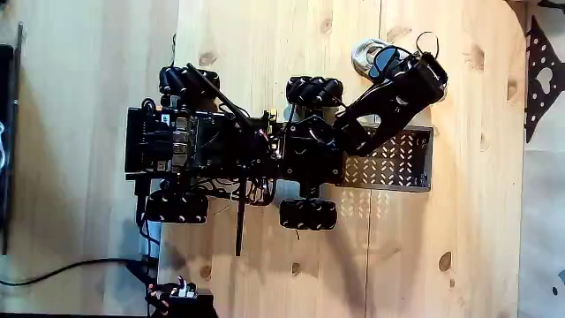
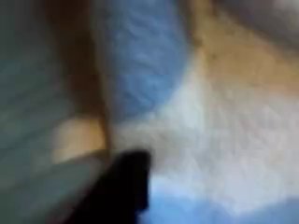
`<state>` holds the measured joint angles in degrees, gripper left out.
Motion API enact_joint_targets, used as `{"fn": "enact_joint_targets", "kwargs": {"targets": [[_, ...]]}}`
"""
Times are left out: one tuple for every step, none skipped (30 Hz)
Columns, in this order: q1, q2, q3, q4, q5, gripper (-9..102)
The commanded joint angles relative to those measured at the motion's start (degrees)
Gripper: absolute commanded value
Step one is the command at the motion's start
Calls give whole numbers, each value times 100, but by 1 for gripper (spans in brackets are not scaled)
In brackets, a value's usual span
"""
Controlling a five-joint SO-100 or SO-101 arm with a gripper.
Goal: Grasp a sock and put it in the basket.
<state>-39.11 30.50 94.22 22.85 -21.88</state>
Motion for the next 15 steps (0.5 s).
{"fn": "enact_joint_targets", "kwargs": {"targets": [[-53,-158,-123,149,-141,0],[-53,-158,-123,158,-141,0],[-53,-123,-123,176,-141,0],[-62,-79,-123,202,-141,0],[-79,-9,-123,246,-123,0],[-105,88,-123,308,-97,0],[-141,193,-123,404,-88,0],[-167,325,-123,501,-79,0],[-185,483,-123,615,-9,0],[-220,668,-123,738,97,0],[-246,879,-123,861,185,0],[-281,1107,-123,1002,264,0],[-316,1345,-123,1160,352,0],[-352,1591,-123,1318,475,0],[-387,1846,-123,1468,580,0]]}}
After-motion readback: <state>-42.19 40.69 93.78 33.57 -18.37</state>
